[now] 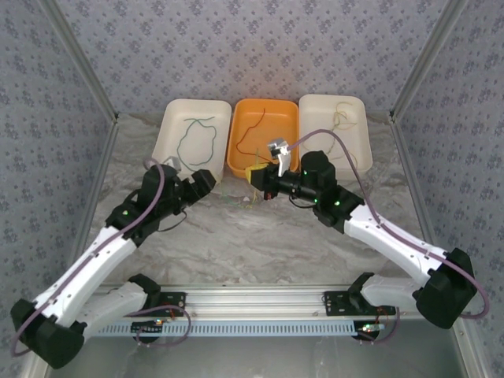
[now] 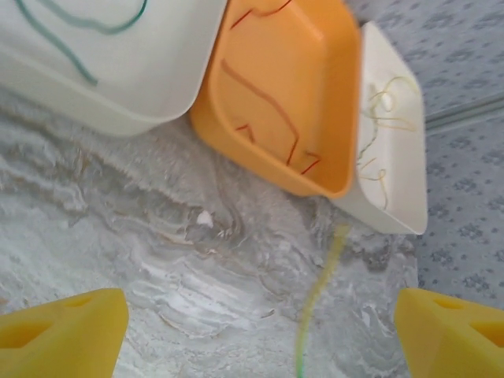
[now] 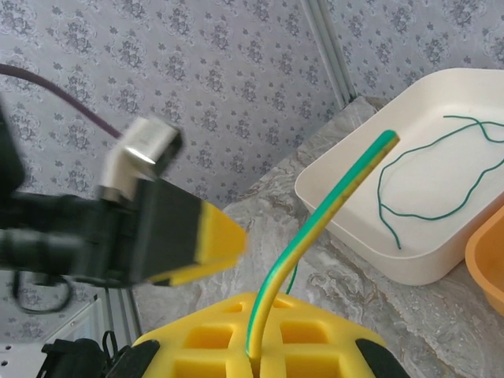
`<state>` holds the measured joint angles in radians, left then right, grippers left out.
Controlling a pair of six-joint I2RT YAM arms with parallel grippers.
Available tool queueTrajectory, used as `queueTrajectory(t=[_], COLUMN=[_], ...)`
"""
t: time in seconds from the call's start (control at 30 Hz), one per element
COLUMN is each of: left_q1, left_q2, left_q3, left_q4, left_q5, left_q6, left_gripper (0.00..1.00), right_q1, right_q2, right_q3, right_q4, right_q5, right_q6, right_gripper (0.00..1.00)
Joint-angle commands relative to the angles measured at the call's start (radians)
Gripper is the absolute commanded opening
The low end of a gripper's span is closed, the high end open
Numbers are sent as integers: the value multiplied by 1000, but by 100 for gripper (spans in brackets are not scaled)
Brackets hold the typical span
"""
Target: Untangle the cables
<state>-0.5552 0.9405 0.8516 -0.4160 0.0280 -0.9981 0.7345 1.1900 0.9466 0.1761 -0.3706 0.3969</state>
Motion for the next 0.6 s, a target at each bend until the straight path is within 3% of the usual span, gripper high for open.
queueTrajectory(t=[0.0, 0.13, 0.3, 0.5, 0.57], left_q1=[6, -9, -12, -9, -3], left_q2=[27, 75, 103, 138, 140], left_q3=[-13, -30, -65, -85, -116], left_q4=[172, 191, 251, 289, 312], left_q5=[119, 113, 106, 74, 51], left_q6=[-71, -87, -109, -152, -204], left_gripper=[85, 68, 66, 37, 14], right_q1=[14, 26, 40, 56, 67], right_q2=[-15, -17, -16, -34, -56], right_q3=[0, -3, -3, -20, -35], right_q4=[13, 18, 22, 47, 62], right_q5=[18, 27, 33, 57, 83], right_q6=[5, 6, 4, 7, -5], right_gripper=[0, 0, 0, 0, 0])
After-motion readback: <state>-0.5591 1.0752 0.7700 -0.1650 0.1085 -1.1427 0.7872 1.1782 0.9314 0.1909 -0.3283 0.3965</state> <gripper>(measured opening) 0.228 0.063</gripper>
